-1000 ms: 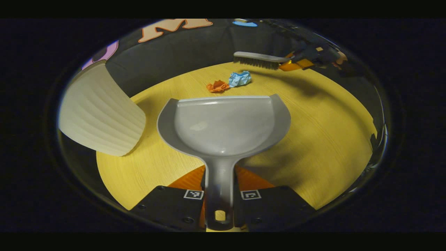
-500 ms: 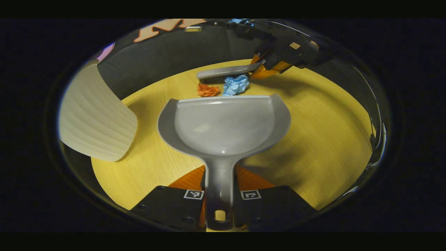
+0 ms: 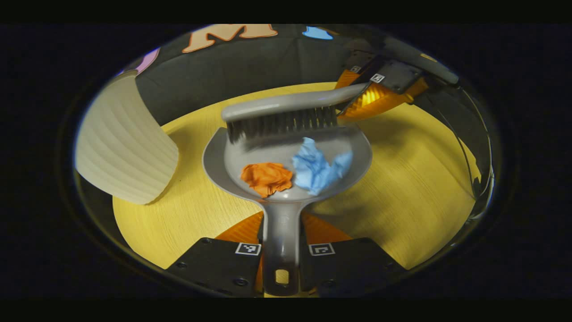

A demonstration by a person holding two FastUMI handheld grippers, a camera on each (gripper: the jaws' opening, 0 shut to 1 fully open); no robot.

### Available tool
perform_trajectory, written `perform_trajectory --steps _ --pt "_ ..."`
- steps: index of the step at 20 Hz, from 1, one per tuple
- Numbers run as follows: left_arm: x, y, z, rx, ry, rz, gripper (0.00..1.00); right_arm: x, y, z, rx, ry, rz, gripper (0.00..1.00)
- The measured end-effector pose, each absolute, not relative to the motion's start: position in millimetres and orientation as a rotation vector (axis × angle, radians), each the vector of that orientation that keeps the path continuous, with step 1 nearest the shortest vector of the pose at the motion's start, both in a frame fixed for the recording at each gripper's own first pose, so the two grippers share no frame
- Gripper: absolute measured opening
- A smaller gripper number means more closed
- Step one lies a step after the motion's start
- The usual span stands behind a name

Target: Pick up the small broom and dustpan from the desktop, sweep the trash into the dustpan with the broom, and then empty the trash into the garbage bin.

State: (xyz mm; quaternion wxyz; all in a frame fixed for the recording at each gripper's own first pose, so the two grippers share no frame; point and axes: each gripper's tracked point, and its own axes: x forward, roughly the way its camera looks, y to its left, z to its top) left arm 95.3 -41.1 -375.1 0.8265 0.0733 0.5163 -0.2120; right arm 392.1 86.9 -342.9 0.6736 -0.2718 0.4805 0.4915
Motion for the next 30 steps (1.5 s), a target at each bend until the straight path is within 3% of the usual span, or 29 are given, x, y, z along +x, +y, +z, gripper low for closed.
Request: perform_trajectory --steps 5,7,10,17,21,25,30 --pt "108 -40 -335 0.064 0.907 -0.383 0.27 496 59 -220 -0.202 0.772 0.773 0.19" --pt "104 -37 -331 0.051 0.842 -0.360 0.24 511 35 -181 -0.137 0.662 0.683 0.20" --pt "100 -38 -330 0.004 0.802 -0.318 0.24 491 24 -173 -0.019 0.541 0.605 0.20" --pt "121 -27 -306 0.024 0.696 -0.256 0.22 425 -36 -246 0.200 0.547 0.526 0.20" --pt "146 15 -290 0.126 0.666 -0.178 0.24 368 -40 -255 0.242 0.615 0.508 0.20" --pt "196 117 -273 0.357 0.683 -0.079 0.25 344 -32 -273 0.260 0.659 0.513 0.20" --pt "246 199 -277 0.727 0.745 -0.084 0.22 324 -21 -287 0.248 0.695 0.528 0.20"
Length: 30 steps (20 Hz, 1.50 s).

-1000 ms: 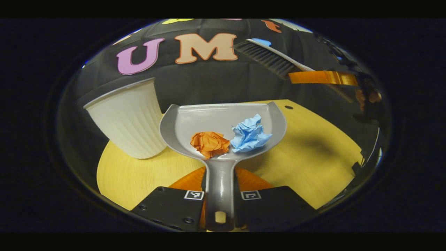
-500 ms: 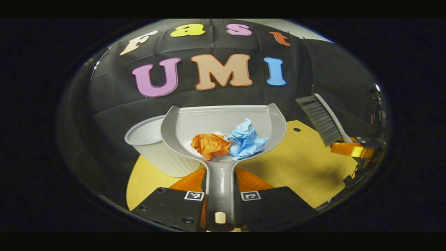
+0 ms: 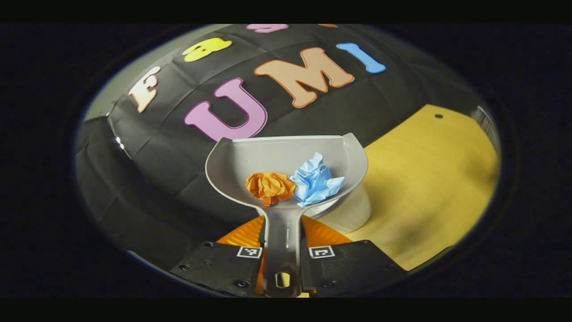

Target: Pick up the small broom and dustpan from the desktop, sweep the trash into the dustpan with the broom, and then empty the trash into the garbage bin.

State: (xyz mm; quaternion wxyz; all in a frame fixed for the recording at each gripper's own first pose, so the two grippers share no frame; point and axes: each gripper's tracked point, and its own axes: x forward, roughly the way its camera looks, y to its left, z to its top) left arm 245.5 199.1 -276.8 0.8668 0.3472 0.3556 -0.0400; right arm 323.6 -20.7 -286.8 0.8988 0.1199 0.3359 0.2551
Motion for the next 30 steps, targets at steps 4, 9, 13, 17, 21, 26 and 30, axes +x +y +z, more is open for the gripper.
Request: perform_trajectory --steps 4,9,13,17,21,26,30 --pt "270 245 -279 1.101 0.789 -0.138 0.24 324 -10 -298 0.233 0.717 0.528 0.20" --pt "274 260 -259 1.659 0.741 -0.213 0.22 321 -1 -308 0.221 0.737 0.535 0.20" --pt "263 258 -265 1.592 0.739 -0.196 0.23 325 2 -311 0.212 0.735 0.532 0.20" --pt "226 234 -297 1.017 0.759 -0.088 0.24 320 3 -307 0.214 0.738 0.549 0.20" --pt "187 175 -302 0.587 0.699 -0.047 0.24 326 -9 -294 0.230 0.703 0.516 0.20" --pt "125 69 -323 0.236 0.702 -0.068 0.24 335 -38 -301 0.194 0.708 0.379 0.20" --pt "56 2 -365 0.119 0.784 -0.088 0.24 323 -68 -332 0.120 0.781 0.244 0.20"
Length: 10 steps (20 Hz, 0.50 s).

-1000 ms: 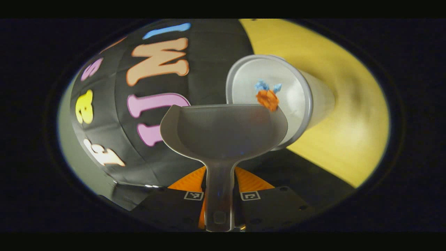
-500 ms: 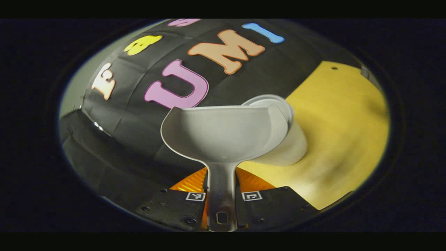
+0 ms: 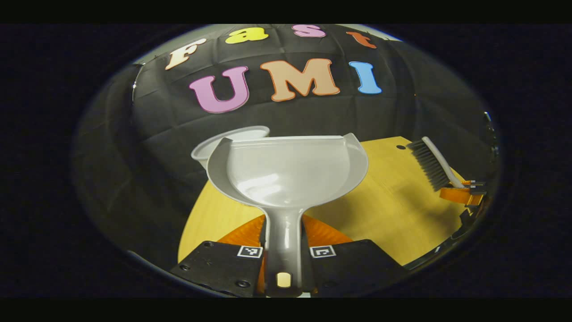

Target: Pick up the small broom and dustpan from the desktop, sweep the trash into the dustpan with the broom, and then empty the trash into the garbage bin.

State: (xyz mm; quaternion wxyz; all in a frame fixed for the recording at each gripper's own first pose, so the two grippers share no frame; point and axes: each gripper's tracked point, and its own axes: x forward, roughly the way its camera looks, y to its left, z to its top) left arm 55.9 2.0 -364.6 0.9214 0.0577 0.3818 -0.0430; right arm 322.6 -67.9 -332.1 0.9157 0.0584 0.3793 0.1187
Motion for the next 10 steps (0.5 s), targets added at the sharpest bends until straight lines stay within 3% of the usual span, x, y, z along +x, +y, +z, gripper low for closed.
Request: perform_trajectory --steps 5,10 --pt "12 -31 -445 0.017 0.983 -0.063 0.24 297 -79 -393 0.019 0.985 0.145 0.20" --pt "-8 -31 -483 0.081 1.036 -0.043 0.25 273 -86 -431 -0.019 1.138 0.110 0.20"
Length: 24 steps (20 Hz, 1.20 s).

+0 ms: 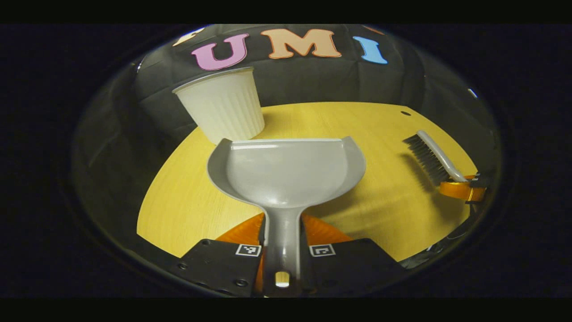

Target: Pick up the small broom and dustpan from the desktop, sweep the trash into the dustpan with the broom, and then empty the trash into the garbage bin.

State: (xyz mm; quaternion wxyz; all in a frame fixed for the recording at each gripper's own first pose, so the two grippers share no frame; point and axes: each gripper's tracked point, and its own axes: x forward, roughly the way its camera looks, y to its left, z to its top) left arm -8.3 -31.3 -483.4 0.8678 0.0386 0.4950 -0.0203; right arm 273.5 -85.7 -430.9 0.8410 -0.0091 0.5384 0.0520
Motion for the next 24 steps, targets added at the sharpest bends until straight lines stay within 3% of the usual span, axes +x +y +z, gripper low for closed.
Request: perform_trajectory --steps 7,13,14,15,16,18,19,21,24 --pt "-29 -37 -499 0.063 1.130 -0.088 0.26 266 -91 -441 -0.094 1.238 0.066 0.21" --pt "-26 -37 -495 0.054 1.094 -0.091 0.31 264 -90 -429 -0.120 1.211 0.061 0.24" --pt "-27 -36 -491 0.048 1.080 -0.094 0.40 263 -89 -425 -0.121 1.208 0.070 0.31" --pt "-29 -35 -487 0.045 1.073 -0.099 0.53 263 -89 -421 -0.121 1.200 0.071 0.53" --pt "-33 -34 -486 0.047 1.070 -0.095 0.74 262 -88 -417 -0.121 1.198 0.075 0.61" --pt "-36 -32 -482 0.072 1.043 -0.081 0.99 263 -86 -416 -0.128 1.178 0.075 0.69" --pt "-34 -33 -479 0.080 1.022 -0.081 0.99 264 -87 -411 -0.131 1.158 0.077 0.83" --pt "-33 -36 -460 0.079 0.964 -0.078 0.96 266 -86 -394 -0.129 1.103 0.081 0.95" --pt "-20 -28 -407 0.105 0.794 -0.039 0.96 276 -82 -348 -0.094 0.951 0.107 0.94"
